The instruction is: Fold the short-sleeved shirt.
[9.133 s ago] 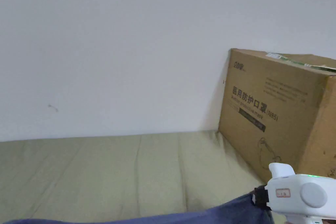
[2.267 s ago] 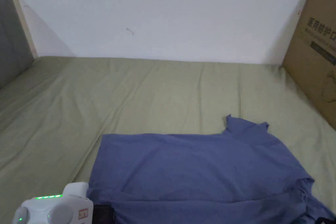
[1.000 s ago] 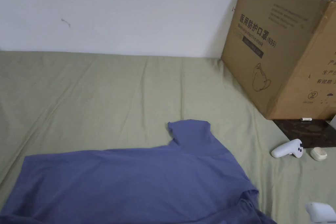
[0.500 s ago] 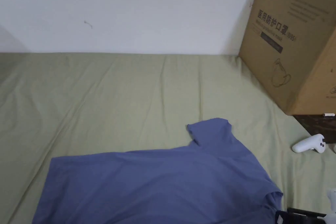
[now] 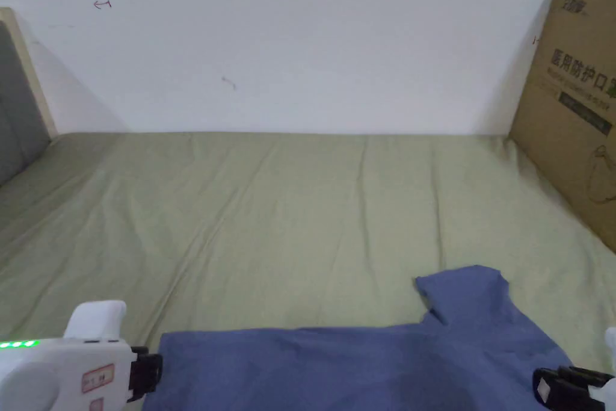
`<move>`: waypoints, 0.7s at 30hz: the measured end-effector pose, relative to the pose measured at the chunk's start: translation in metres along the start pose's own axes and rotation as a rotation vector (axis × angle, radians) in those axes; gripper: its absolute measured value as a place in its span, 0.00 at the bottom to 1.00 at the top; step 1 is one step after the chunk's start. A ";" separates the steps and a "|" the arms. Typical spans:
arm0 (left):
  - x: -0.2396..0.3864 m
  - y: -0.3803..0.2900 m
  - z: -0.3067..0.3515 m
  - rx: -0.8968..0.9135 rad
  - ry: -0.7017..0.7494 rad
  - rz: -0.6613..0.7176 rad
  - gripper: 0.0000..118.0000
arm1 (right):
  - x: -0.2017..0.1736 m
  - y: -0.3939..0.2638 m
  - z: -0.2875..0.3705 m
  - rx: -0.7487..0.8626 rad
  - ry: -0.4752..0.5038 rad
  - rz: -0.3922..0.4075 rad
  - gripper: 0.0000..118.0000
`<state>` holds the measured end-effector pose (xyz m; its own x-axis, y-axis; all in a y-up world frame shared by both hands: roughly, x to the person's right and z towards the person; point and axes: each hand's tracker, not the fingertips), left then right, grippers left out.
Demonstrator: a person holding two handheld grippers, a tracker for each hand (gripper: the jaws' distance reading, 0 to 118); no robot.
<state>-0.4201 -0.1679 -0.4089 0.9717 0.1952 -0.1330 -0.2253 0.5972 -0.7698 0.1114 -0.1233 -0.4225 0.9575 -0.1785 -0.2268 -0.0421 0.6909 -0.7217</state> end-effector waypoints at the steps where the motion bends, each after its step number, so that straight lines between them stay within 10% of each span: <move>1: -0.010 0.011 -0.017 -0.023 -0.004 -0.002 0.01 | -0.002 -0.001 -0.001 -0.012 -0.011 0.018 0.00; 3: -0.013 0.027 -0.042 -0.070 -0.024 0.009 0.11 | 0.000 -0.001 -0.004 -0.031 -0.012 0.030 0.00; 6: 0.008 0.028 -0.070 -0.144 0.017 -0.021 0.99 | 0.006 -0.005 -0.010 -0.062 -0.013 0.029 0.00; 12: -0.033 0.050 -0.148 -0.256 0.058 -0.070 0.88 | 0.028 -0.011 -0.022 -0.096 -0.031 -0.024 0.00; 15: -0.023 0.042 -0.142 -0.228 0.143 -0.201 0.60 | 0.042 -0.006 -0.034 -0.111 -0.038 -0.045 0.00; 17: -0.026 0.040 -0.132 -0.201 0.036 -0.158 0.11 | 0.050 0.002 -0.044 -0.113 -0.032 -0.051 0.00; 21: 0.007 0.039 -0.078 -0.140 0.000 -0.122 0.04 | 0.069 0.037 -0.080 -0.085 -0.032 -0.058 0.06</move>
<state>-0.4161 -0.2043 -0.4885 0.9912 0.1279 -0.0330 -0.0935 0.5027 -0.8594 0.1532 -0.1664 -0.5174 0.9675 -0.1931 -0.1632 -0.0092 0.6183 -0.7859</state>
